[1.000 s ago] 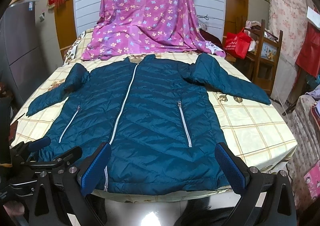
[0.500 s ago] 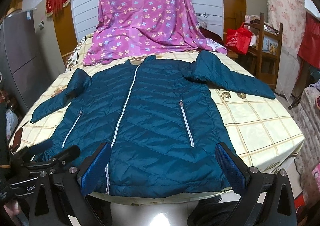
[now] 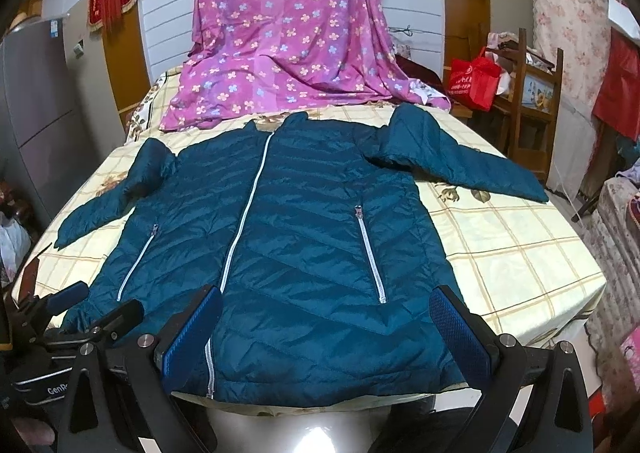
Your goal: Fold large clothes
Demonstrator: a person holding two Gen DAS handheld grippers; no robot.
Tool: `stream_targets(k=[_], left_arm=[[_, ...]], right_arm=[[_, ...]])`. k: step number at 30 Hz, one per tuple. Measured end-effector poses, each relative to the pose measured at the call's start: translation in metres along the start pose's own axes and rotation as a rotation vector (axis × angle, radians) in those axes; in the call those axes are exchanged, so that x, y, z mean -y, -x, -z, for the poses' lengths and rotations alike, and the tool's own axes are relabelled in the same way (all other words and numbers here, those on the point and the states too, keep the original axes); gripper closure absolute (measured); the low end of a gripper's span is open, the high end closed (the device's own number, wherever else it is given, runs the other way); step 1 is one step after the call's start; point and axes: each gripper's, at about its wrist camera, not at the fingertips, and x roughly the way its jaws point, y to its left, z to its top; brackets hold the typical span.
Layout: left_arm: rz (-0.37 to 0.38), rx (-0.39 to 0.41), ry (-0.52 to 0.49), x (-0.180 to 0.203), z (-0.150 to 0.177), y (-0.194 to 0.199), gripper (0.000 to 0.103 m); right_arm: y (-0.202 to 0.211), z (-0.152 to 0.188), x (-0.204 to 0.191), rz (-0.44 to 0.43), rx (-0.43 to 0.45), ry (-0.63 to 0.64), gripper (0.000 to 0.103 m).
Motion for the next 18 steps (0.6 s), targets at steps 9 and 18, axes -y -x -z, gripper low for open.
stream_targets(k=[9,18], left_arm=[[0.012,0.01,-0.014,0.003,0.006,0.003,0.0],[0.024,-0.003,0.024,-0.007,0.006,-0.001,0.0]], right_arm=[[0.004,0.001,-0.007,0.02,0.004,0.024,0.0],[0.003,0.003,-0.011,0.03,-0.004,0.035,0.0]])
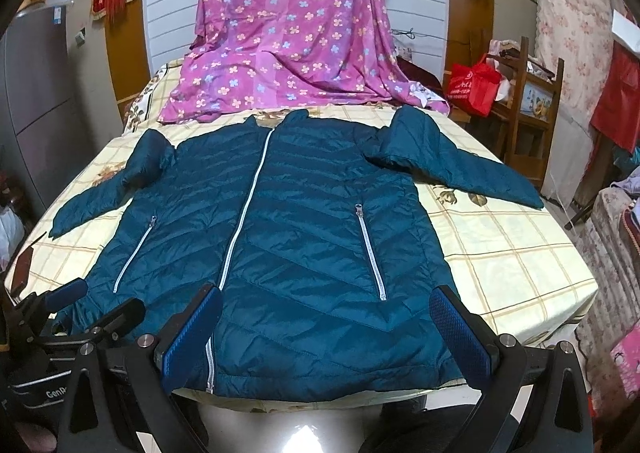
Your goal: Fold large clothes
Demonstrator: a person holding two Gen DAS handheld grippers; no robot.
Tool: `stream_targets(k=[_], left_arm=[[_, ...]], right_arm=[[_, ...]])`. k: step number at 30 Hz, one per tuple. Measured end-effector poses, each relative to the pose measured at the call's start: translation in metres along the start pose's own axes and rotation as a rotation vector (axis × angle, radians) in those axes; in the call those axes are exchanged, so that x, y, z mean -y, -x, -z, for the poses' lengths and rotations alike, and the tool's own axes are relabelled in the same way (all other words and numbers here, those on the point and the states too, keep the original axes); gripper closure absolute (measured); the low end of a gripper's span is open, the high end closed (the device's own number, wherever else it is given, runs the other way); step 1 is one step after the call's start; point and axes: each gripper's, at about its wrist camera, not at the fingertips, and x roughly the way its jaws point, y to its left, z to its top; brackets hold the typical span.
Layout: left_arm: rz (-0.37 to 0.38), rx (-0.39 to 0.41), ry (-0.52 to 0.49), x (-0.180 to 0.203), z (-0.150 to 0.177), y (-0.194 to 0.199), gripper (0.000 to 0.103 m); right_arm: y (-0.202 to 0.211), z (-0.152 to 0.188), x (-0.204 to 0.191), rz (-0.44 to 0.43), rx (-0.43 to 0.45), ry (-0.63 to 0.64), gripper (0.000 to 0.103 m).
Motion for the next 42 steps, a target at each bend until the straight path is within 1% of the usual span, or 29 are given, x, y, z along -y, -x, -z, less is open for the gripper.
stream_targets(k=[5,10,12,14,16,19,24,27,32,35,38,40,42], left_arm=[[-0.036,-0.009,-0.005,-0.004,0.0,-0.007,0.0],[-0.085,-0.005,-0.018,-0.01,-0.007,-0.017,0.0],[-0.085,-0.016,-0.009,-0.014,-0.01,-0.024,0.0],[-0.084,-0.023,-0.006,-0.017,-0.013,-0.029,0.0],[-0.096,-0.027,-0.02,-0.017,-0.018,-0.036,0.0],[-0.128,-0.027,-0.048,-0.017,-0.026,-0.046,0.0],[-0.142,-0.032,-0.058,-0.019,-0.04,-0.06,0.0],[-0.152,-0.027,-0.073,-0.02,-0.053,-0.072,0.0],[-0.193,-0.006,-0.089,-0.027,-0.079,-0.091,0.0],[-0.225,0.0,-0.11,-0.032,-0.1,-0.109,0.0],[-0.247,0.003,-0.121,-0.036,-0.116,-0.126,0.0],[-0.252,0.006,-0.127,-0.039,-0.126,-0.139,0.0],[-0.256,-0.002,-0.135,-0.039,-0.133,-0.154,0.0]], right_arm=[[-0.01,0.0,-0.001,0.001,-0.016,0.003,0.0],[-0.025,-0.003,-0.001,-0.008,-0.033,0.007,0.0],[-0.031,-0.004,-0.003,-0.008,-0.036,0.014,0.0],[-0.039,-0.005,-0.003,0.016,-0.048,0.017,0.0],[-0.049,-0.007,-0.003,0.037,-0.062,0.019,0.0],[-0.06,-0.011,-0.001,0.016,-0.073,0.006,0.0],[-0.069,-0.023,0.0,-0.012,-0.042,0.023,0.0],[-0.079,-0.034,-0.001,0.001,-0.027,0.042,0.0],[-0.111,-0.064,0.0,0.021,-0.006,0.068,0.0],[-0.138,-0.085,-0.002,0.036,0.0,0.074,0.0],[-0.168,-0.102,-0.004,0.031,-0.005,0.073,0.0],[-0.187,-0.108,-0.006,0.029,-0.016,0.064,0.0],[-0.203,-0.108,-0.006,0.016,-0.004,0.048,0.0]])
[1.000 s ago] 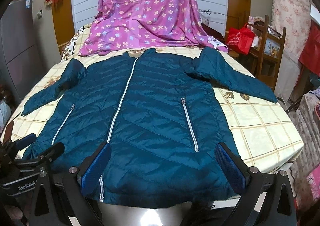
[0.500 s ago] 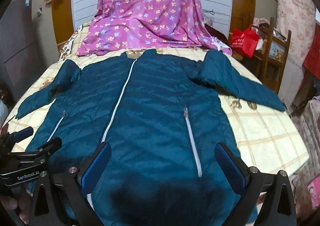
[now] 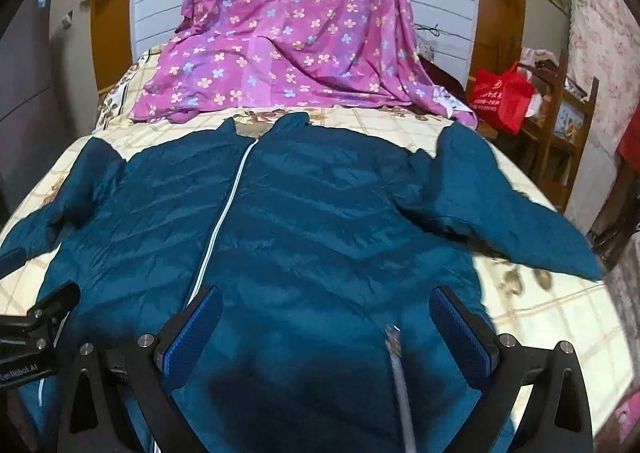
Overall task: Fold large clothes
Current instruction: 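Move the left tool toward the cuff of a jacket sleeve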
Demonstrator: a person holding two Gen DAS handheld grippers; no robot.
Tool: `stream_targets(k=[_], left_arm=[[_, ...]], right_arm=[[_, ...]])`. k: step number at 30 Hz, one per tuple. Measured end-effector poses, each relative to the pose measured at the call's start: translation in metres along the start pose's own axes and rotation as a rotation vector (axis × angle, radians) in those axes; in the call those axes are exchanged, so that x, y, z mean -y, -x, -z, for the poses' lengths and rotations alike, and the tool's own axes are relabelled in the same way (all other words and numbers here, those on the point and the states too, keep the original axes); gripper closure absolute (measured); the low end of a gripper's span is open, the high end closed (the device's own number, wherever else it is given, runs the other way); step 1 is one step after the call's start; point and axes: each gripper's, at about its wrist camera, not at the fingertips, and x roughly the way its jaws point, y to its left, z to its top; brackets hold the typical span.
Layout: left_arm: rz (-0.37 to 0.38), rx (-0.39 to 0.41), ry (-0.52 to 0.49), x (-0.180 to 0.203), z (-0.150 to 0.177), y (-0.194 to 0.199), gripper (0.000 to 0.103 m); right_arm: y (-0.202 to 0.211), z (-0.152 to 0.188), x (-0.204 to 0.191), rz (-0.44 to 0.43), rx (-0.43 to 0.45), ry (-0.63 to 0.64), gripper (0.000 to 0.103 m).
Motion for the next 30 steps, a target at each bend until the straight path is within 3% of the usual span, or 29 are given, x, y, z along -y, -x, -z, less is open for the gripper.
stream_targets(k=[2,7,8,10,14,30], left_arm=[[0.007,-0.005,-0.016,0.004,-0.004,-0.017,0.0],[0.027,-0.024,-0.039,0.012,0.003,-0.056,0.0],[0.013,-0.06,-0.036,0.012,0.007,-0.067,0.0],[0.035,-0.127,0.003,0.008,0.01,-0.078,0.0],[0.096,-0.173,0.084,-0.003,0.011,-0.09,0.0],[0.089,-0.164,0.107,0.003,0.016,-0.094,0.0]], right_arm=[[-0.01,0.009,0.0,-0.011,0.018,-0.016,0.0],[-0.047,0.014,-0.001,-0.037,-0.103,-0.045,0.0],[-0.051,0.015,-0.001,-0.032,-0.117,-0.05,0.0],[-0.06,0.017,-0.002,-0.032,-0.158,-0.055,0.0],[-0.074,0.026,-0.004,-0.03,-0.217,-0.047,0.0],[-0.078,0.037,-0.007,-0.02,-0.211,-0.027,0.0]])
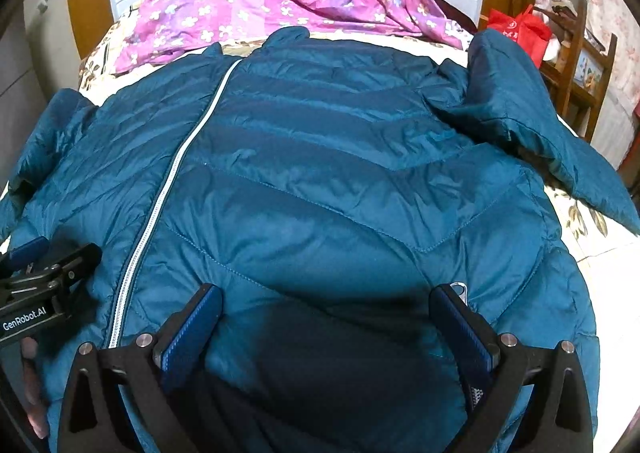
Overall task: Fold large clothes
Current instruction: 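Move the left tool toward the cuff of a jacket sleeve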
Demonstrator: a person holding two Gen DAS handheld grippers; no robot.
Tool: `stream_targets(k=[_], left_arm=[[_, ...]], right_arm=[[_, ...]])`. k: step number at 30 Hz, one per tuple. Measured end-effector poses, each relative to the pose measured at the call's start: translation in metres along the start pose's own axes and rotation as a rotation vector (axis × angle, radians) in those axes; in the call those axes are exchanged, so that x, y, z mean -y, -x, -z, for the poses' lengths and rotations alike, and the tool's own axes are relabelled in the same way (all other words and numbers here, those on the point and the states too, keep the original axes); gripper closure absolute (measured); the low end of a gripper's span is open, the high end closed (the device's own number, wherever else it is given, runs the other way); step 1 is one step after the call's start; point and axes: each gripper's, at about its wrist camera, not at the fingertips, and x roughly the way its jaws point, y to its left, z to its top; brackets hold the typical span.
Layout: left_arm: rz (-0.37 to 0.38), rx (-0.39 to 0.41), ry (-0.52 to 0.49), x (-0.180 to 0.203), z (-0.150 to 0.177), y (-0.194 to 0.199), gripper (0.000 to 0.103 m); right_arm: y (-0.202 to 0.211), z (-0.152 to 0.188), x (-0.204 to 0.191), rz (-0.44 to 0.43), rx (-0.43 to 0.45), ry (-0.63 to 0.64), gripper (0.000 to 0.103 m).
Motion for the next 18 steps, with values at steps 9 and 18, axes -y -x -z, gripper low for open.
stream_targets(k=[9,18], left_arm=[[0.004,-0.003,0.0,-0.0015,-0.0004,-0.0005,0.0],[0.019,-0.004,0.0,-0.003,0.0001,-0.0001,0.0]], right_arm=[[-0.0018,-0.0014,-0.0018,0.008,-0.005,0.009,0.0],[-0.002,-0.0009,-0.0016,-0.001,-0.004,0.004,0.0]])
